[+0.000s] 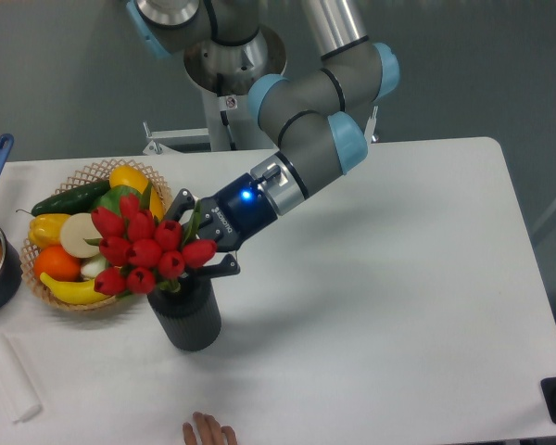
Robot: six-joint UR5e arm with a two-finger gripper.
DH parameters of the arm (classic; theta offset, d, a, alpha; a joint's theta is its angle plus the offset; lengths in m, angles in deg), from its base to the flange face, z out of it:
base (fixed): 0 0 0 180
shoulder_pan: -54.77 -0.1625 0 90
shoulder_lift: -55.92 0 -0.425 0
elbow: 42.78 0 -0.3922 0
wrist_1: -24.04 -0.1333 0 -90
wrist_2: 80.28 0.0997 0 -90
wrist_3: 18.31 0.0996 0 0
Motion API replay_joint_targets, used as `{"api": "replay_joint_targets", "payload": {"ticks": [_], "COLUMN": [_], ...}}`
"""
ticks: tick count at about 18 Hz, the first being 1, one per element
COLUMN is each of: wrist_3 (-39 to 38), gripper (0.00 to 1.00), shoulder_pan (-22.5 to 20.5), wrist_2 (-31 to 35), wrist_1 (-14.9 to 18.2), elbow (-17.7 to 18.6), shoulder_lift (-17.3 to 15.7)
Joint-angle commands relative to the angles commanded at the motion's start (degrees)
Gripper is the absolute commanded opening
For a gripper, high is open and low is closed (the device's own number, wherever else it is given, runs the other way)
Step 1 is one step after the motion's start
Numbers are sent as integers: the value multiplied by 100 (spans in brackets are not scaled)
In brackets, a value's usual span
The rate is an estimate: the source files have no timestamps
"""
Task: Insert the flowers into the vase
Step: 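Push the tulips deeper into the vase with the gripper, then open the gripper to release the tulip bunch in the vase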
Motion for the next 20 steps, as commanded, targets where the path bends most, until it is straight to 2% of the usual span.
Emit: {"api": "replay_joint_targets", "payload": {"ticks": [7,14,18,19,20], "wrist_3": [299,317,317,317,325], "gripper": [37,38,53,67,73], "shoulder_pan": [-88,-106,-115,-115,-115], "wrist_2": [0,0,0,0,0], "wrist_1": [0,-9,-9,-9,-9], "elbow": [220,255,264,264,264], "shoulder_lift": [114,255,290,299,299]}}
